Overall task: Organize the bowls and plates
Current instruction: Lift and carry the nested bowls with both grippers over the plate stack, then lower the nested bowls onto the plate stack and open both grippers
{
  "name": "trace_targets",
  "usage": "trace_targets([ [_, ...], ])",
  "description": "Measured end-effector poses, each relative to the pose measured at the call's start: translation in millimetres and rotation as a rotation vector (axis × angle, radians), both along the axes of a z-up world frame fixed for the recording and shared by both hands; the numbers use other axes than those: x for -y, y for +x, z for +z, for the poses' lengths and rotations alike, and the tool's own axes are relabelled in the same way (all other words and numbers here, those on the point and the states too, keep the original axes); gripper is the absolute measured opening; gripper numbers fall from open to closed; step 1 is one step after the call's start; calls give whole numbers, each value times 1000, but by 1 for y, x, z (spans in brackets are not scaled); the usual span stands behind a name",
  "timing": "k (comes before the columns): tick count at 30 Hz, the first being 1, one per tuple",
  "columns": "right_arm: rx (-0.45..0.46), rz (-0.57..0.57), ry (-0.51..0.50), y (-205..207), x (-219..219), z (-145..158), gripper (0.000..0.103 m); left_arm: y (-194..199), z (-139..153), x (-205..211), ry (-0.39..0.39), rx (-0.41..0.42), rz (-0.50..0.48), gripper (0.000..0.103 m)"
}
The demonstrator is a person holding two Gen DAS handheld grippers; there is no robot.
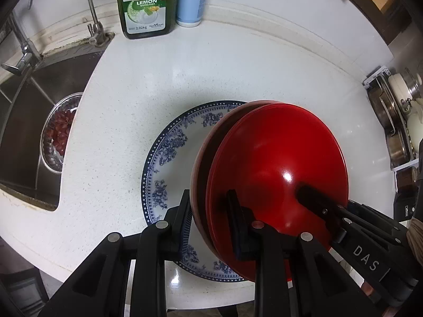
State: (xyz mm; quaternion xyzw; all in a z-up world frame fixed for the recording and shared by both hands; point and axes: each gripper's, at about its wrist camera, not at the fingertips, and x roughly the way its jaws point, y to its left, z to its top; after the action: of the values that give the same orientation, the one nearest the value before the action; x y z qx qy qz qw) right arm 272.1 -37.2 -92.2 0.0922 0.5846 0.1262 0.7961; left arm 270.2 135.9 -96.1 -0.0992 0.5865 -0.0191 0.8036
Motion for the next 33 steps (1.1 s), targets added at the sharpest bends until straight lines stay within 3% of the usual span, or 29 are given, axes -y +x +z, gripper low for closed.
trace_targets([
  [21, -31, -18, -32, 8, -6, -16, 22, 9, -15, 2, -14, -20, -38, 27],
  [28, 10, 6, -50, 6, -8, -12, 24, 8, -7, 0, 30, 32, -63, 50],
  [30, 37, 18, -69, 5, -8, -7, 39, 4, 1, -2, 44, 61, -62, 59],
  [33, 110, 11, -90, -3, -6, 7, 47, -10, 20, -4, 79, 149, -54, 70],
])
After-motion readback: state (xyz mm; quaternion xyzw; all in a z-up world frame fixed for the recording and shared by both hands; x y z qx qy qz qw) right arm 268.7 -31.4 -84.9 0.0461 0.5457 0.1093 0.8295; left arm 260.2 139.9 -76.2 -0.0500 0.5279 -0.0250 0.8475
